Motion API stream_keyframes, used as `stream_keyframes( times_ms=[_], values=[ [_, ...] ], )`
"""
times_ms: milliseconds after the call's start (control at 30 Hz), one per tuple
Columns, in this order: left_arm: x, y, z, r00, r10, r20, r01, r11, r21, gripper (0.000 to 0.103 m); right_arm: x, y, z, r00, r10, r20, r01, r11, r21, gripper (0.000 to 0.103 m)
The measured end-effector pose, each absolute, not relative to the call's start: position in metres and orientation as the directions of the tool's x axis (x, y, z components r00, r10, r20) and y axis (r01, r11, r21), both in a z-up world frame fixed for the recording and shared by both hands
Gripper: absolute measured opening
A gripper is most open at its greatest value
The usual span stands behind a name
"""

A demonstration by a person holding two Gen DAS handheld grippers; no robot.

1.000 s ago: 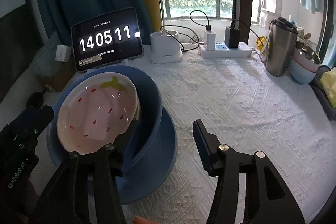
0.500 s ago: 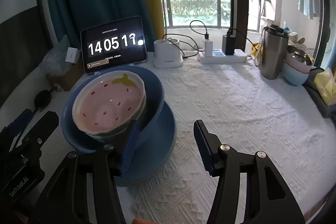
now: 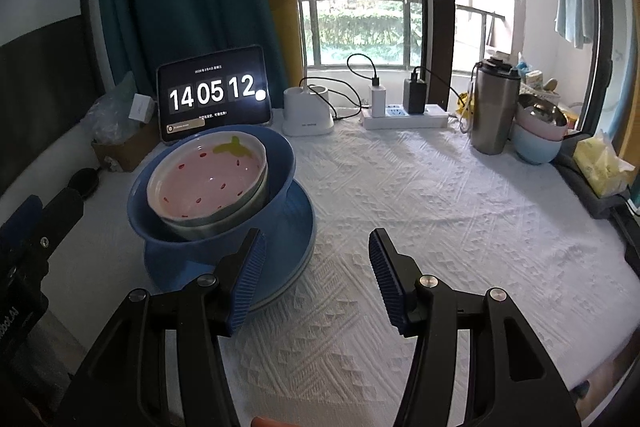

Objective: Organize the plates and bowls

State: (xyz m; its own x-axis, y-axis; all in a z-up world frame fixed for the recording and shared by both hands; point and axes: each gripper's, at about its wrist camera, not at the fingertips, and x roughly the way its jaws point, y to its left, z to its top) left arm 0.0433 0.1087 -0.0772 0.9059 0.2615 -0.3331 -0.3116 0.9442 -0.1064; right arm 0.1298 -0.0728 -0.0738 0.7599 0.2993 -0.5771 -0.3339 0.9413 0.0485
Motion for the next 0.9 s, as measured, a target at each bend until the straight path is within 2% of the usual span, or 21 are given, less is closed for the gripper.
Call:
stream_keyframes(
  times_ms=[267,767,900],
  values=[
    [0.020,0.093,-0.064,0.920,0.262,-0.291,-0.297,0.951,-0.083,0.093,0.103,-0.091,-0.057,0.802,0.289,-0.523,-0.315,0.948,0.041,0.057],
    [-0.024,0.063,-0.022,0.956,0.223,-0.190,-0.240,0.968,-0.070,0.093,0.037,-0.137,0.005,0.888,0.287,-0.359,-0.285,0.957,0.059,0.057],
    [-0.030,0.061,-0.011,0.959,0.194,-0.206,-0.217,0.972,-0.093,0.093,0.022,-0.146,0.020,0.894,0.298,-0.335,-0.293,0.954,0.067,0.057]
  ],
)
